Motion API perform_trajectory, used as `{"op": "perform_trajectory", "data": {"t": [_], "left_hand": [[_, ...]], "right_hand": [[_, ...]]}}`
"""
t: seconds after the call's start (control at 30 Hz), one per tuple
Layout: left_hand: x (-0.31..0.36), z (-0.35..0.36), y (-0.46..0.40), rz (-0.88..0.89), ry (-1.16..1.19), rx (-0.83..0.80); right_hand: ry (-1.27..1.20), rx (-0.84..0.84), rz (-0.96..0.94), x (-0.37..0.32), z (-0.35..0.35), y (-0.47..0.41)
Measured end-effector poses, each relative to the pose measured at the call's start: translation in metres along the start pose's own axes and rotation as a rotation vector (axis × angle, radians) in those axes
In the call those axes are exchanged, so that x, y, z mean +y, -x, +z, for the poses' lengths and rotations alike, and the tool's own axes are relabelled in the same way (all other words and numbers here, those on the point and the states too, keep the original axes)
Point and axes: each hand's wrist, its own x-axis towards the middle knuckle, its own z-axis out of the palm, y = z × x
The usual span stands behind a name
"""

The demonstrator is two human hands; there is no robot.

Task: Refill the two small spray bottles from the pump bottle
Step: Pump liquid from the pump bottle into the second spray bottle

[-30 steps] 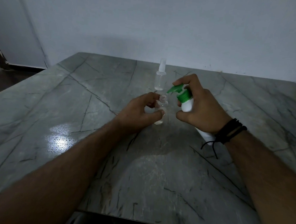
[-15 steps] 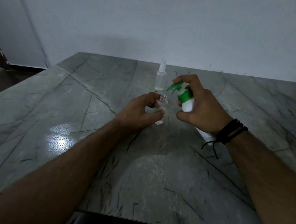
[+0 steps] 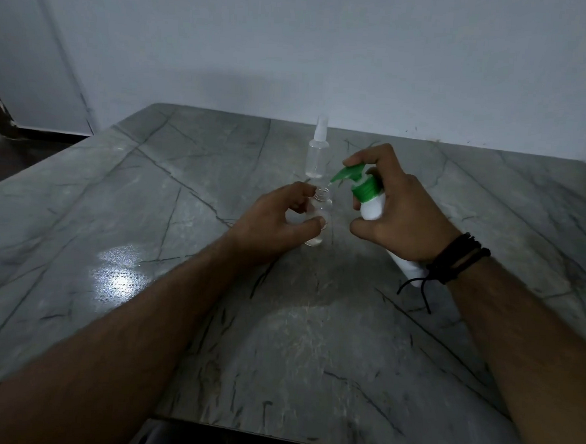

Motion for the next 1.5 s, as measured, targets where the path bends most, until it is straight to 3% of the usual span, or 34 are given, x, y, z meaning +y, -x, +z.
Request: {"op": "perform_trajectory", "data": {"t": [1.5], "left_hand": [[-0.0003,-0.0003,0.0009,0.000,0.005,0.006]], "right_hand": [[0.014,-0.024,-0.008,0.0004,0.0007,-0.0005]]}}
